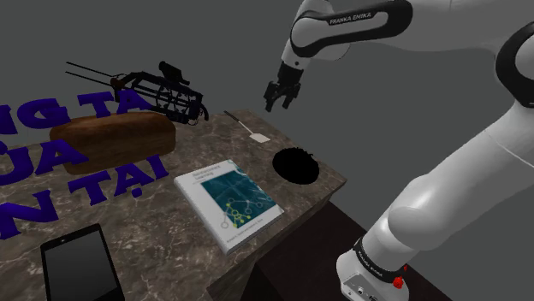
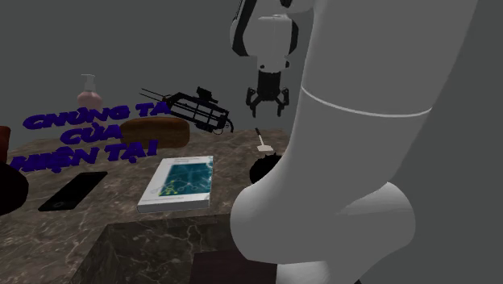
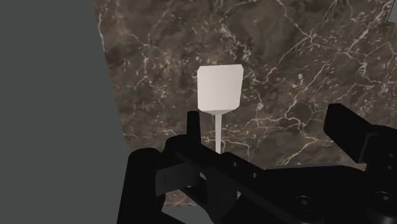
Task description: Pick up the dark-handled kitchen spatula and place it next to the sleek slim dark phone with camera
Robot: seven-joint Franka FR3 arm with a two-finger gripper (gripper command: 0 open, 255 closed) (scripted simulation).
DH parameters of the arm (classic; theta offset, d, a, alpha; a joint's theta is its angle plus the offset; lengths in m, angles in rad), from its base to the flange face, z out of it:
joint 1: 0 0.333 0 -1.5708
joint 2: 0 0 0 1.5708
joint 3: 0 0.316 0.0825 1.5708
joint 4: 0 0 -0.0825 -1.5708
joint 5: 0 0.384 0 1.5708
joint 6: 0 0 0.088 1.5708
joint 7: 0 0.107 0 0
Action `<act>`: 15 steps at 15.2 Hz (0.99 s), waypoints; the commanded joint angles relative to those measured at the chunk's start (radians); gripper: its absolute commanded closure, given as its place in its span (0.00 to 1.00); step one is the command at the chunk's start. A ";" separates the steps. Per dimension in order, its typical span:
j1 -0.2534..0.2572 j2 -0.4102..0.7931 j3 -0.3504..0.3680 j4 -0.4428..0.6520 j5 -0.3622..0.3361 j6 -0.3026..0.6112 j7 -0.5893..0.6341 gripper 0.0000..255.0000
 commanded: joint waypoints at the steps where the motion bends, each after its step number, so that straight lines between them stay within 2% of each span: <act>1: -0.001 0.078 -0.001 0.051 -0.002 0.026 0.002 0.00; 7: 0.002 0.309 0.002 0.218 -0.010 0.084 0.021 0.00; 13: 0.005 0.549 0.001 0.439 -0.018 0.097 0.040 0.00; 15: 0.006 0.574 0.001 0.454 -0.018 0.107 0.041 0.00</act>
